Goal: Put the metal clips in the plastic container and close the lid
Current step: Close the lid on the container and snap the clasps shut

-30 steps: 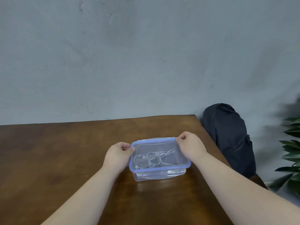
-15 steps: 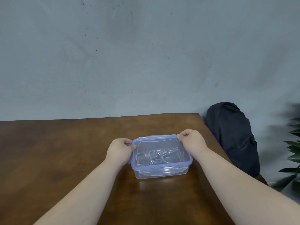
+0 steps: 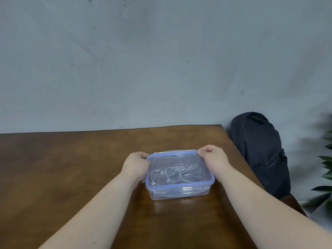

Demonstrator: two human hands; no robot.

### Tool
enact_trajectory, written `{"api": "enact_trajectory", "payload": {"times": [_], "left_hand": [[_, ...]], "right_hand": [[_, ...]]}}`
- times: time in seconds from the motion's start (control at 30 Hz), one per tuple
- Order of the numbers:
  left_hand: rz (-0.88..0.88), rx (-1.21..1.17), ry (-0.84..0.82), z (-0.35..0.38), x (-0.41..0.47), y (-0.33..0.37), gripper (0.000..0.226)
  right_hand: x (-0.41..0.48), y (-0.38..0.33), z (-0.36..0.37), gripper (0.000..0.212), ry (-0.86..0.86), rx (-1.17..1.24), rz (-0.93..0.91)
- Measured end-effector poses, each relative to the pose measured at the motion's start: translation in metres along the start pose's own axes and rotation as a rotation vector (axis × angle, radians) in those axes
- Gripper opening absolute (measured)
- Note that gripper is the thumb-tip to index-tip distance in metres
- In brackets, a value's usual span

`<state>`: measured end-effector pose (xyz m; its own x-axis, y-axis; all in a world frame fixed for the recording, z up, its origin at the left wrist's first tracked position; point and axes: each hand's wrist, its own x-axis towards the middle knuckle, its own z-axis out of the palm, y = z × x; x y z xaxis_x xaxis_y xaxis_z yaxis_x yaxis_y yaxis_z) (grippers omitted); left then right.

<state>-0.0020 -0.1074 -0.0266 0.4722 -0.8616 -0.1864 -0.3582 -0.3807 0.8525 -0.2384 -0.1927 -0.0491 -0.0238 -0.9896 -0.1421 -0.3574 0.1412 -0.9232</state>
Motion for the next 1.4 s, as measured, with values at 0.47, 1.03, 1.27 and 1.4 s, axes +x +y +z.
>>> {"api": "enact_trajectory", "payload": {"times": [0.47, 1.03, 1.27, 1.4], "left_hand": [[-0.035, -0.640, -0.191, 0.017, -0.006, -0.014, 0.046], [0.576, 1.076, -0.509, 0.008, -0.009, 0.016, 0.127], [0.607, 1.026, -0.428, 0.012, -0.013, 0.008, 0.121], [0.611, 0.962, -0.396, 0.011, -0.017, 0.000, 0.118]], "right_hand": [[0.007, 0.018, 0.005, 0.040, -0.333, 0.641, 0.082], [-0.022, -0.041, -0.009, 0.129, -0.704, -1.310, -0.561], [-0.030, -0.034, -0.008, 0.120, -0.635, -1.221, -0.606], [-0.035, -0.023, -0.009, 0.119, -0.593, -1.085, -0.599]]}}
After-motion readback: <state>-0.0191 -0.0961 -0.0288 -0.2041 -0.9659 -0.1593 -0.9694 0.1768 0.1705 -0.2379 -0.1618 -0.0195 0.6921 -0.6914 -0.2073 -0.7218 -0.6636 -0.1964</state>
